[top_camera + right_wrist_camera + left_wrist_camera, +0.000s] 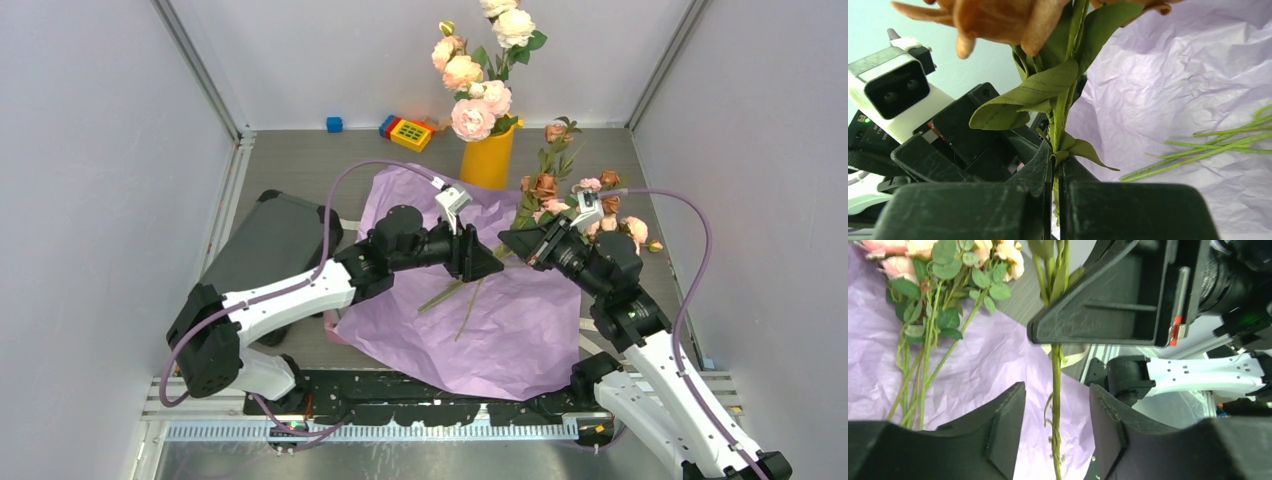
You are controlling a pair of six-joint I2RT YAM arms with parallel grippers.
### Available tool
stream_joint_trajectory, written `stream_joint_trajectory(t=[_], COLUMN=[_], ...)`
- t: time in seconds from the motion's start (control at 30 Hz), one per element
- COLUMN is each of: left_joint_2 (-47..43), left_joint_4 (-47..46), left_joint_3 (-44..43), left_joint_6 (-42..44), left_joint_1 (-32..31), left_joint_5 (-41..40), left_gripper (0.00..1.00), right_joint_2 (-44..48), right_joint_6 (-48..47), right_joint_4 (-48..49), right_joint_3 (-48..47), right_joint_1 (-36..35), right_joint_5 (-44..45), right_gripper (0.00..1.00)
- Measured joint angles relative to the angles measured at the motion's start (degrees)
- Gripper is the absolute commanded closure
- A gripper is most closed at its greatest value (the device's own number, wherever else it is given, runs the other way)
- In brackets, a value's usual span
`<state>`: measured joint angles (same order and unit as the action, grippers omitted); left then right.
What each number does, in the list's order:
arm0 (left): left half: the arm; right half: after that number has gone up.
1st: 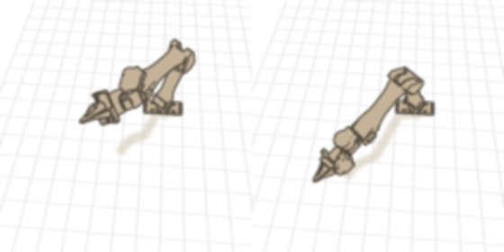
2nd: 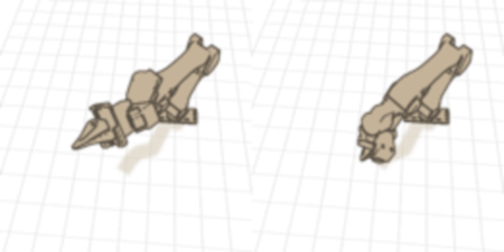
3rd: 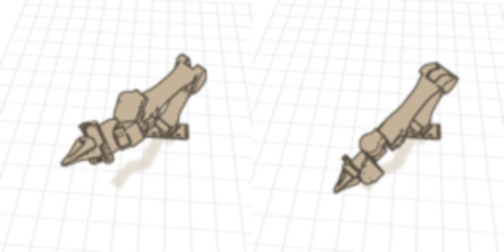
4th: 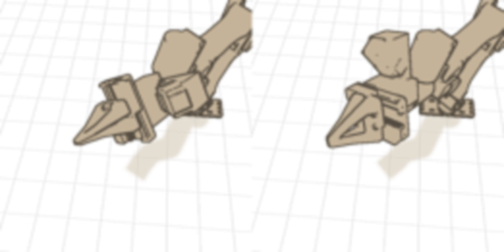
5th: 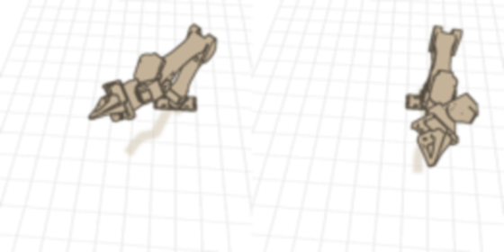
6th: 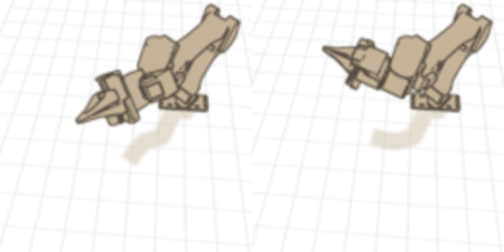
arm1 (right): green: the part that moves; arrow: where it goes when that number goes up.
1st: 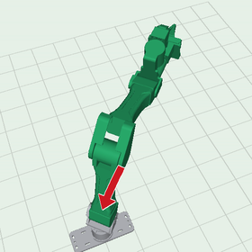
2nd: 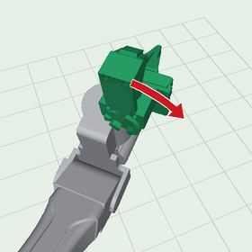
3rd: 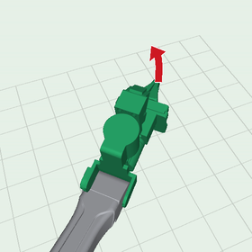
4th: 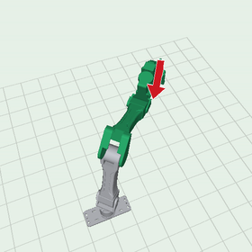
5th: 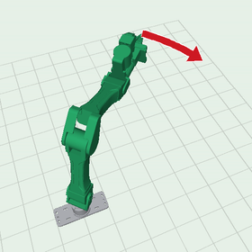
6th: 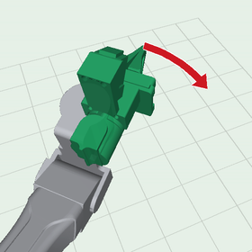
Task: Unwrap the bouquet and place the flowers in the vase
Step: Pick up the fake flower from the wrapping paper, then insert the fake flower into the vase.
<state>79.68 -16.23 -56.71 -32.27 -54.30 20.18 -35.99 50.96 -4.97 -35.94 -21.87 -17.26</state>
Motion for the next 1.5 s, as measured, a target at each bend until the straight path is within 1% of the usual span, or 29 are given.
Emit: stream_joint_trajectory(t=[0.03,0.1,0.2,0.27,0.4,0.53,0.63,0.7,0.83,0.93,1.07,1.23,1.5], left_joint_2=[0.0,0.0,0.0,0.0,-0.8,-4.2,-7.9,-10.0,-12.3,-12.4,-12.6,-13.2,-13.7], left_joint_4=[1.4,3.7,9.1,13.0,22.3,32.4,37.6,40.3,44.3,46.2,47.7,48.0,48.0], left_joint_3=[-0.3,-0.6,-1.5,-2.3,-3.7,-5.0,-5.0,-5.0,-5.0,-5.0,-5.0,-5.0,-5.0], left_joint_6=[0.2,1.5,3.0,3.7,5.9,10.9,15.0,17.5,22.3,24.4,25.8,26.7,26.8], left_joint_1=[0.0,0.4,2.2,5.1,16.1,29.0,36.7,39.2,39.6,39.4,39.4,39.4,39.4], left_joint_5=[-0.1,0.0,1.5,3.3,7.0,7.9,5.6,2.4,-2.3,-5.1,-7.5,-7.8,-7.8], left_gripper=[0.28,0.20,0.16,0.14,0.13,0.10,0.09,0.09,0.09,0.09,0.09,0.09,0.09], right_joint_2=[0.0,-0.1,-0.6,-1.8,-5.9,-11.1,-15.5,-19.1,-26.2,-30.7,-34.6,-37.3,-38.7], right_joint_6=[-1.2,-3.7,-9.6,-13.8,-22.1,-28.9,-33.5,-36.3,-40.3,-42.6,-44.9,-47.3,-49.7], right_joint_4=[-1.3,-4.0,-7.5,-8.3,-8.3,-4.9,-0.4,3.5,10.5,15.7,20.7,24.9,29.9], right_joint_3=[-0.6,-2.4,-7.4,-11.1,-19.4,-25.9,-29.7,-32.2,-35.7,-37.8,-39.4,-41.2,-43.5], right_joint_1=[0.0,0.0,0.0,0.0,0.0,0.0,0.0,0.0,0.0,0.0,0.0,0.0,0.0], right_joint_5=[0.8,2.5,6.6,9.6,17.4,24.7,29.1,31.5,34.2,35.2,35.6,35.6,35.6], right_gripper=[1.00,1.00,1.00,1.00,1.00,1.00,1.00,1.00,1.00,1.00,1.00,1.00,1.00])
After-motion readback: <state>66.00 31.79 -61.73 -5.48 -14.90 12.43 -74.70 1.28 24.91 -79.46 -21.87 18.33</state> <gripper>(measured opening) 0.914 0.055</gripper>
